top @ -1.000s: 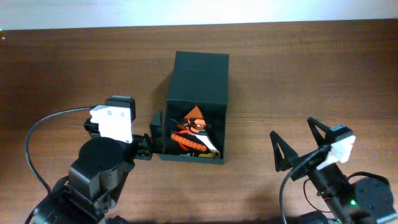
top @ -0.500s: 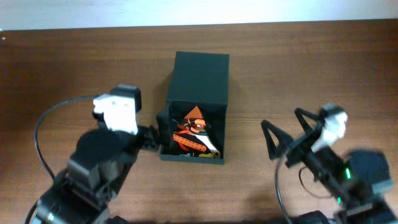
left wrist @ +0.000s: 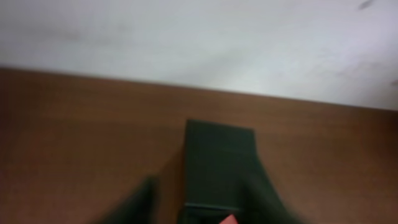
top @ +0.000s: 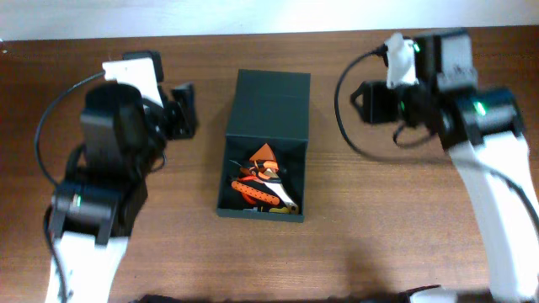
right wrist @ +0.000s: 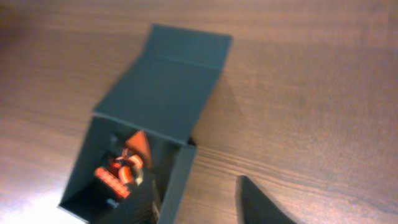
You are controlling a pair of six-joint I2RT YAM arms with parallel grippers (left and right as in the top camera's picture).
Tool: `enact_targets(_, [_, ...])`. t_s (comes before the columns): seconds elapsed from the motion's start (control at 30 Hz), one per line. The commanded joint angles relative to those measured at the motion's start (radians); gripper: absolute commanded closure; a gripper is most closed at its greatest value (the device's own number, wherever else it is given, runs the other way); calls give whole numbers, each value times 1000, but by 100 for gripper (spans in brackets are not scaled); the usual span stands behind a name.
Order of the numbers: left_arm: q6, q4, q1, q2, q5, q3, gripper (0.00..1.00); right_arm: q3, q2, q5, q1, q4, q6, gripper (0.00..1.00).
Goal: Pack container
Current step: 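Grip the box lid edges with both grippers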
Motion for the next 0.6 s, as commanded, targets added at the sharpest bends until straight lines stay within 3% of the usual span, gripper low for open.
enact_targets(0.0, [-35, 1, 74, 100, 171, 14, 98, 30, 106, -2, -35, -15, -18, 66])
enact_targets(0.07, [-45, 1, 103, 161, 240, 14, 98, 30, 167, -28, -43, -23, -18, 74])
enact_targets(0.13, [-48, 1, 121, 219, 304, 14, 98, 30, 213, -43, -48, -29, -18, 93])
enact_targets(0.17, [-48, 1, 128, 251, 330, 14, 98, 30, 233, -47, -49, -33, -17, 96])
enact_targets(0.57, [-235, 9, 136, 612, 433, 14, 98, 30, 420, -95, -49, -39, 56, 96])
